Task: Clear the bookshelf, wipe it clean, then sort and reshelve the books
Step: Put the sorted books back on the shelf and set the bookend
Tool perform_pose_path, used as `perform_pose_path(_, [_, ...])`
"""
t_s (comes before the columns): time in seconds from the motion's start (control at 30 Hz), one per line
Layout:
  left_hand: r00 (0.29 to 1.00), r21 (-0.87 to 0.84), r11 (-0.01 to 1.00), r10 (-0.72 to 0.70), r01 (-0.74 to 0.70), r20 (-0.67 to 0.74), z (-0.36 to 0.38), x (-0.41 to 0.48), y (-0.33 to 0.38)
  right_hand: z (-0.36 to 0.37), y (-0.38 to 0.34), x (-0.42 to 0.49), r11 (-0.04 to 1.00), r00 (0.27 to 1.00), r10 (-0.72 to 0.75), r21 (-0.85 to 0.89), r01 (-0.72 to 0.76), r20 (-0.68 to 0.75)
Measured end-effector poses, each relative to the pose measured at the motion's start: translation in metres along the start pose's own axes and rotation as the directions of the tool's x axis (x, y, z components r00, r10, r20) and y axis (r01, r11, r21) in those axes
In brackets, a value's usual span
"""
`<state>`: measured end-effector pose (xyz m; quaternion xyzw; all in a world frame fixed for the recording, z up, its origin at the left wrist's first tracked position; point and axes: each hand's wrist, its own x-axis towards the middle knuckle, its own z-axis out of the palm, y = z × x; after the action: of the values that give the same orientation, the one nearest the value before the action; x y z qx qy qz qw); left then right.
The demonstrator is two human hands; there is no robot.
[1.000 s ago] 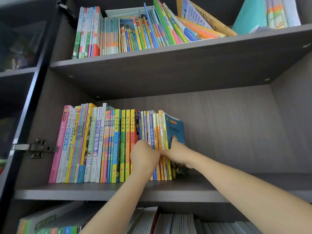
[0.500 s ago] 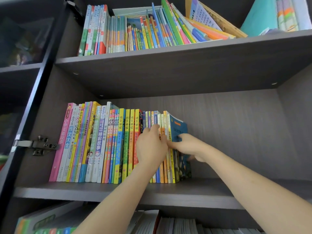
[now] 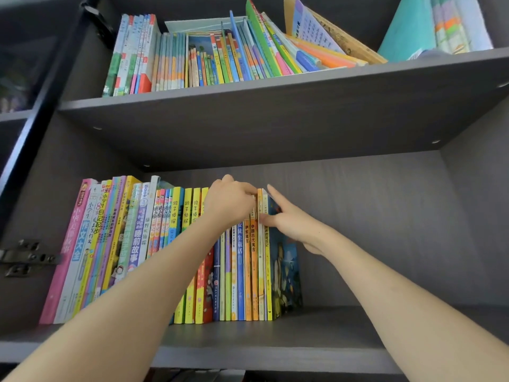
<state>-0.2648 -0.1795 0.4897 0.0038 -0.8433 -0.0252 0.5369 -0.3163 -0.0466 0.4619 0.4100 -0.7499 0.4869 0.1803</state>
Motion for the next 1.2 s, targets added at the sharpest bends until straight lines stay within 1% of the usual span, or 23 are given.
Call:
perform_pose_path(0.17, [0.998, -0.087, 0.994, 0.057, -0.059, -0.029, -0.004, 0.002, 0.006, -0.018, -0.002, 0.006, 0.999, 0.998, -0.012, 0.038, 0.014, -0.056])
perform_pose_path(0.3, [0.998, -0.236, 0.97, 0.053, -0.056, -0.022, -0.002, 0.0, 0.015, -0.019, 0.0, 0.007, 0.998, 0.995, -0.001, 0.068, 0.008, -0.102])
perform_pose_path(0.37, [0.999, -0.21, 0.977, 0.034, -0.037, -0.019, 0.0, 0.003, 0.018, -0.017, 0.002, 0.007, 0.997, 0.994, -0.007, 0.078, 0.016, -0.111])
perform_pose_path(0.43, [1.0, -0.138, 0.99, 0.023, -0.023, -0.001, 0.004, 0.006, 0.02, -0.017, 0.003, 0.007, 0.996, 0.992, -0.016, 0.08, 0.026, -0.124])
perform_pose_path(0.5, [1.0, -0.086, 0.996, 0.021, -0.022, -0.012, 0.008, 0.007, 0.021, -0.017, 0.003, 0.007, 0.996, 0.99, -0.025, 0.084, 0.037, -0.142])
perform_pose_path(0.57, [0.999, -0.086, 0.996, 0.022, -0.025, -0.033, 0.01, 0.006, 0.022, -0.017, 0.001, 0.006, 0.996, 0.987, -0.032, 0.079, 0.045, -0.155])
perform_pose_path(0.63, [0.999, -0.122, 0.992, 0.01, -0.016, -0.049, 0.013, 0.004, 0.023, -0.016, -0.001, 0.005, 0.996, 0.986, -0.031, 0.079, 0.045, -0.163])
perform_pose_path(0.8, [0.985, -0.2, 0.979, -0.082, 0.051, -0.15, 0.018, -0.006, 0.029, -0.017, 0.001, 0.003, 0.996, 0.984, -0.021, 0.081, 0.036, -0.179])
perform_pose_path(0.87, [0.977, -0.146, 0.987, -0.098, 0.071, -0.188, 0.022, -0.011, 0.031, -0.018, 0.001, 0.002, 0.995, 0.979, -0.013, 0.095, 0.032, -0.202])
perform_pose_path(0.93, [0.983, -0.086, 0.995, -0.066, 0.052, -0.172, 0.026, -0.018, 0.036, -0.02, 0.002, 0.003, 0.995, 0.969, -0.009, 0.093, 0.033, -0.246])
perform_pose_path(1.03, [0.993, -0.156, 0.988, -0.013, -0.005, -0.119, 0.032, -0.033, 0.044, -0.022, 0.004, 0.003, 0.996, 0.955, -0.002, 0.084, 0.028, -0.297])
perform_pose_path(1.13, [0.991, -0.281, 0.956, 0.049, -0.083, -0.123, 0.036, -0.043, 0.043, -0.021, 0.005, 0.003, 0.996, 0.956, -0.012, 0.08, 0.037, -0.293])
perform_pose_path(1.2, [0.996, -0.38, 0.923, 0.025, -0.057, -0.088, 0.039, -0.044, 0.04, -0.021, 0.006, 0.003, 0.995, 0.957, -0.01, 0.097, 0.04, -0.29])
